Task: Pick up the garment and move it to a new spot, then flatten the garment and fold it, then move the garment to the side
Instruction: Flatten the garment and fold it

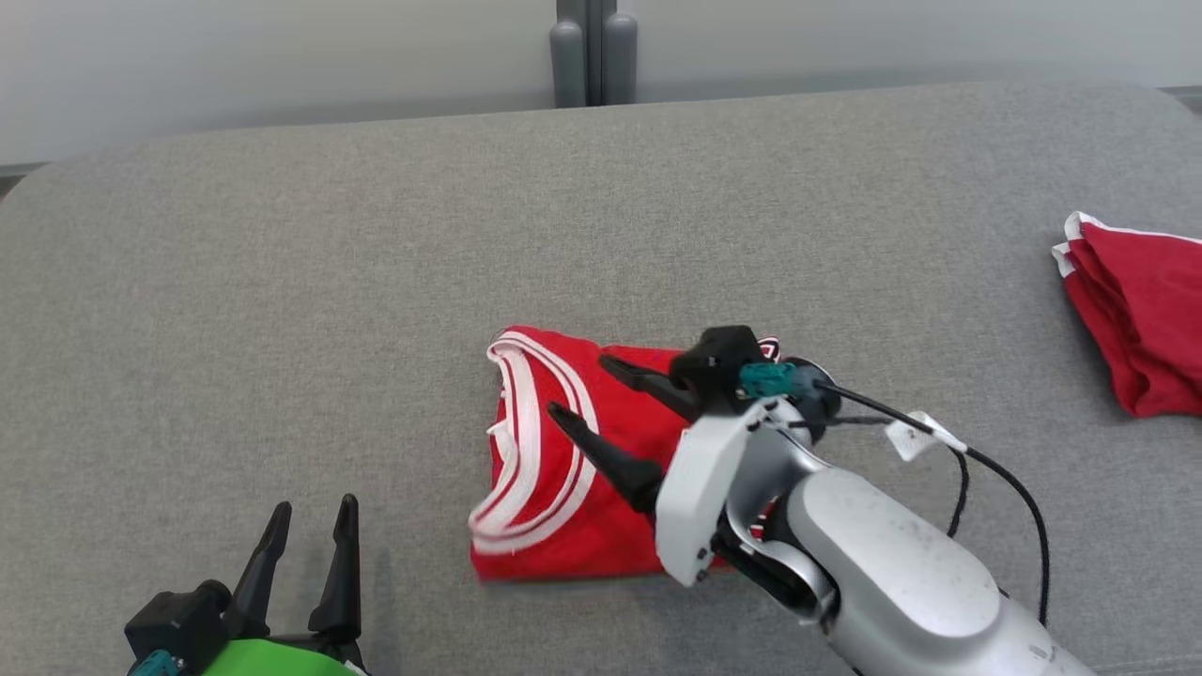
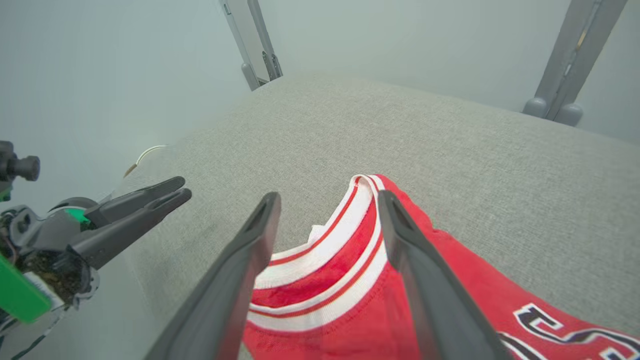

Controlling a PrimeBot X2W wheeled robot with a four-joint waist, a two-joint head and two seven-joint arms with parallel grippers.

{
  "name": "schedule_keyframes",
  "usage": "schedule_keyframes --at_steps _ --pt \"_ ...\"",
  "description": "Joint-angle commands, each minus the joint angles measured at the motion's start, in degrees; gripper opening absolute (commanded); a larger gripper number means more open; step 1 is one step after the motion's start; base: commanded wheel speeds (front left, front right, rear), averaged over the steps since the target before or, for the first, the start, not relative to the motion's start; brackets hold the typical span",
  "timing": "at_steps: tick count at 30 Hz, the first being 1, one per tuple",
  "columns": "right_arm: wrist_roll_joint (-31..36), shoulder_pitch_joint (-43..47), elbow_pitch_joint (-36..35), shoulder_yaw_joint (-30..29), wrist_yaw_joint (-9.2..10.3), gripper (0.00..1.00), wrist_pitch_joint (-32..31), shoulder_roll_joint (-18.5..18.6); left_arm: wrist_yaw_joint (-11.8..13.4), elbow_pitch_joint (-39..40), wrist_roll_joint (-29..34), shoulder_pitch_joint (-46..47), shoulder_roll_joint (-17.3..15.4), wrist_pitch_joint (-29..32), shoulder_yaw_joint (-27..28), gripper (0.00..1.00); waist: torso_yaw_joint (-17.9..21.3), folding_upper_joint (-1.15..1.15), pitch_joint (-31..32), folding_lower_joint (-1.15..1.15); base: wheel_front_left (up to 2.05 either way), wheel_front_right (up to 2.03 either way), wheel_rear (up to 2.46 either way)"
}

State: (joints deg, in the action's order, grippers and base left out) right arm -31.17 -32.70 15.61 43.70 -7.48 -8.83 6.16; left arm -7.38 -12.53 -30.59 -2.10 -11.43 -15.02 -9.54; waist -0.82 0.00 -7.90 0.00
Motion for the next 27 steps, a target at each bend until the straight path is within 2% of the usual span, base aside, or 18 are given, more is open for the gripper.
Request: schedule_keyframes --at_steps 1,8,16,17,18,21,27 --pt "0.87 3.05 -1.76 -1.13 -0.01 1.0 0.04 1.07 -0.06 -0.21 0.74 -0.93 0.51 -0.16 0.45 1.0 1.6 0.0 2.14 0.0 0.0 0.0 0.0" --pt "2.1 11.15 -11.96 -6.94 -0.01 1.0 -3.09 6.76 0.06 -0.66 1.68 -2.09 1.63 -0.16 1.37 1.0 2.91 0.0 4.34 0.0 0.0 0.0 0.0" --pt "7.57 21.29 -18.97 -18.11 -0.01 1.0 0.94 7.53 -0.01 -0.11 2.96 -2.46 2.79 -0.16 2.45 1.0 2.65 0.0 6.53 0.0 0.0 0.0 0.0" --pt "7.57 21.29 -18.97 -18.11 -0.01 1.0 0.94 7.53 -0.01 -0.11 2.96 -2.46 2.79 -0.16 2.45 1.0 2.65 0.0 6.53 0.0 0.0 0.0 0.0" --pt "9.88 23.96 -19.48 -21.33 0.0 1.0 2.76 7.91 -0.04 -0.19 3.41 -2.65 3.05 -0.16 2.59 1.0 2.45 0.0 7.04 0.0 0.0 0.0 0.0" --pt "13.18 27.69 -19.71 -25.93 0.0 1.0 5.94 8.12 -0.07 -0.36 3.99 -2.78 3.44 -0.16 2.77 1.0 2.31 0.0 7.56 0.0 0.0 0.0 0.0" --pt "19.03 32.68 -15.05 -35.5 0.01 1.0 13.85 6.85 -0.15 -1.11 5.16 -2.77 3.77 -0.16 3.41 1.0 2.61 0.0 8.01 0.0 0.0 0.0 0.0"
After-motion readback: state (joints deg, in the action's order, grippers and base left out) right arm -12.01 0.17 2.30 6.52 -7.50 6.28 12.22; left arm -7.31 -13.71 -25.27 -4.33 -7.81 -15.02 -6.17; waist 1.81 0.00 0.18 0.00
